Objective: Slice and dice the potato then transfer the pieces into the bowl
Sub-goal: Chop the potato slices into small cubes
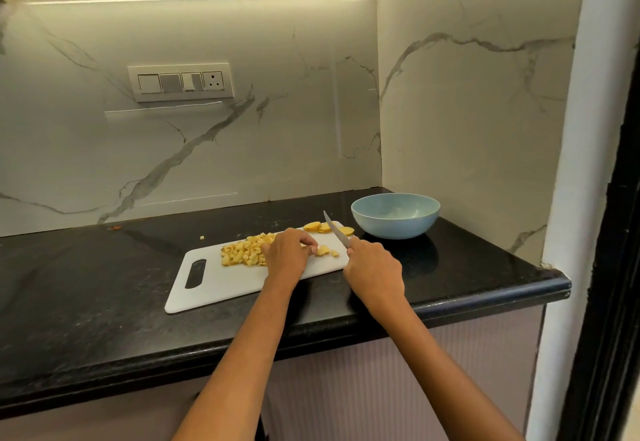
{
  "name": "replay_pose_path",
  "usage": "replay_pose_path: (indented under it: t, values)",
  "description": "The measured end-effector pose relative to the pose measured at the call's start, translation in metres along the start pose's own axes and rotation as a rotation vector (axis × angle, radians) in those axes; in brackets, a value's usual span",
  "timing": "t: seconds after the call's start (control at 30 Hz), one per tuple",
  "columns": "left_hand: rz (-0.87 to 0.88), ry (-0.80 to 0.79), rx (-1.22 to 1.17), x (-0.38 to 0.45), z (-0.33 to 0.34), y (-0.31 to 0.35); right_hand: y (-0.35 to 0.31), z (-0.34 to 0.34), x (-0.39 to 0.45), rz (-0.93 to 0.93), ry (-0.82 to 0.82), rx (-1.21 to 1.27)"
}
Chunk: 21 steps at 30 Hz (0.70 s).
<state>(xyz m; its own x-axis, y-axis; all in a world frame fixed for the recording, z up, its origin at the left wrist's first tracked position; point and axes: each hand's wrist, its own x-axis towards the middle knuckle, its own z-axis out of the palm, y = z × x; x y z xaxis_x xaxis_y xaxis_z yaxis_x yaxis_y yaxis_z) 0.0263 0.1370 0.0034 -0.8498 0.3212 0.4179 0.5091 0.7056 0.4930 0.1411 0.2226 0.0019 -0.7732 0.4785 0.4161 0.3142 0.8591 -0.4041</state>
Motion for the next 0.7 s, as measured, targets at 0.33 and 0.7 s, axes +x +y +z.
replay_pose_path:
  t: [0.33, 0.7]
  values:
    - [0.170, -0.173, 0.161, 0.006, 0.004, 0.001, 0.004, 0.002, 0.002, 0.004, 0.022, 0.032]
    - [0.430, -0.288, -0.054, -0.007, -0.003, 0.011, 0.003, 0.002, 0.001, 0.003, 0.008, 0.037]
